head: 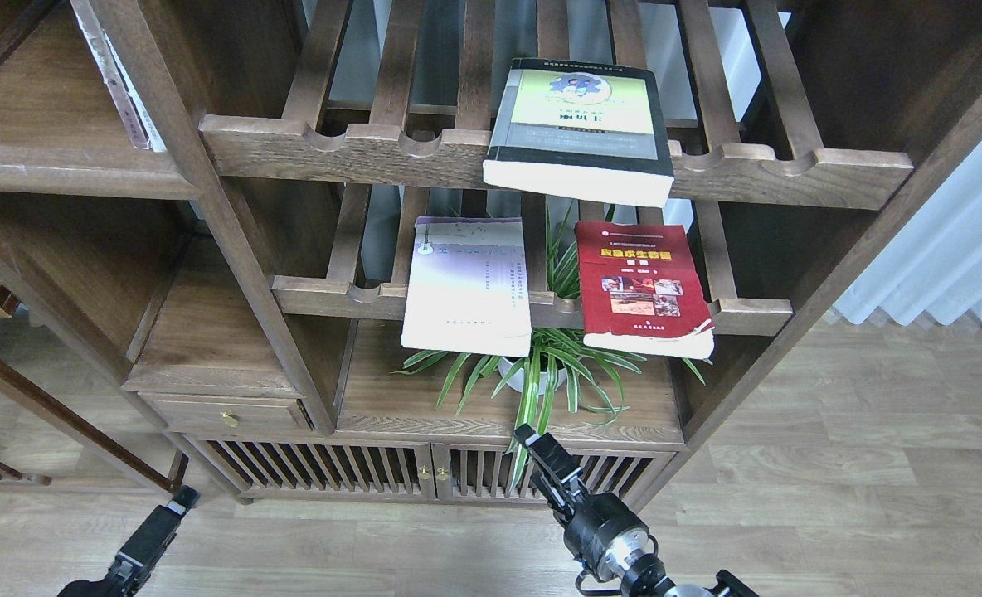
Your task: Organize books on shelf
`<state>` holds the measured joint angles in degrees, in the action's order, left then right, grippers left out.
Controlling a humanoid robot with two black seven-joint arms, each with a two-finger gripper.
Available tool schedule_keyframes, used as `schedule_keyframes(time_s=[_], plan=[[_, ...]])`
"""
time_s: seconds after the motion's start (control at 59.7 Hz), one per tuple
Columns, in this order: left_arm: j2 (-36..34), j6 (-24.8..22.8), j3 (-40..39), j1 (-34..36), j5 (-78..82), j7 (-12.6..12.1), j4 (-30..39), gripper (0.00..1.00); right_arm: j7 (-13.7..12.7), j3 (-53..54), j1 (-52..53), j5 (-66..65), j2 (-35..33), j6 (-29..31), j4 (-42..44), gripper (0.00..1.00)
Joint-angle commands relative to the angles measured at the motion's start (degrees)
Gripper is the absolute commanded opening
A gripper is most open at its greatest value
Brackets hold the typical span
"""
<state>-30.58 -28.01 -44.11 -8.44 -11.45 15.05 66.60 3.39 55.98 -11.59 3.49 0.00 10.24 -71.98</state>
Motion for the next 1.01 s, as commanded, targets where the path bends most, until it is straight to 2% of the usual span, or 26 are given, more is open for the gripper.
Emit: schedule_keyframes(time_s=[0.0, 0.201, 0.268, 0.352, 0.519, 0.704, 0.988], plan=[[0.0, 0.0, 0.1, 0.1, 0.0, -0.1, -0.2, 1.0, 1.3, 0.4, -1.1, -0.1, 0.0, 3.7, -0.5, 1.0], [-0.1, 0.0, -0.9, 0.9, 0.0, 0.0, -0.4, 1.0, 4.4, 1.8, -1.2, -0.2, 0.0, 8.9, 1.5, 1.0], [-0.2, 0.0, -1.1, 0.8, 0.0, 0.0, -0.1, 1.0, 4.5, 2.5, -0.6, -0.2, 0.0, 11.6, 3.2, 1.0], [-0.2, 0.0, -1.2, 0.1, -0.1, 0.0, -0.1, 1.0, 4.1, 2.2, -0.4, -0.2, 0.0, 17.8, 6.1, 1.0], [0.3, 0.0, -1.4, 0.1, -0.1, 0.0, 0.0, 1.0, 3.9, 1.8, 1.2, -0.1, 0.0, 17.8, 13.7, 1.0], [-0.4, 0.0, -4.4, 0.4, 0.0, -0.1, -0.3, 1.0, 4.4, 1.8, 0.2, -0.2, 0.0, 17.8, 14.4, 1.0], [-0.4, 0.0, -4.8, 0.9, 0.1, -0.1, -0.8, 1.0, 4.6, 2.1, -1.4, 0.5, -1.8, 17.8, 14.2, 1.0]])
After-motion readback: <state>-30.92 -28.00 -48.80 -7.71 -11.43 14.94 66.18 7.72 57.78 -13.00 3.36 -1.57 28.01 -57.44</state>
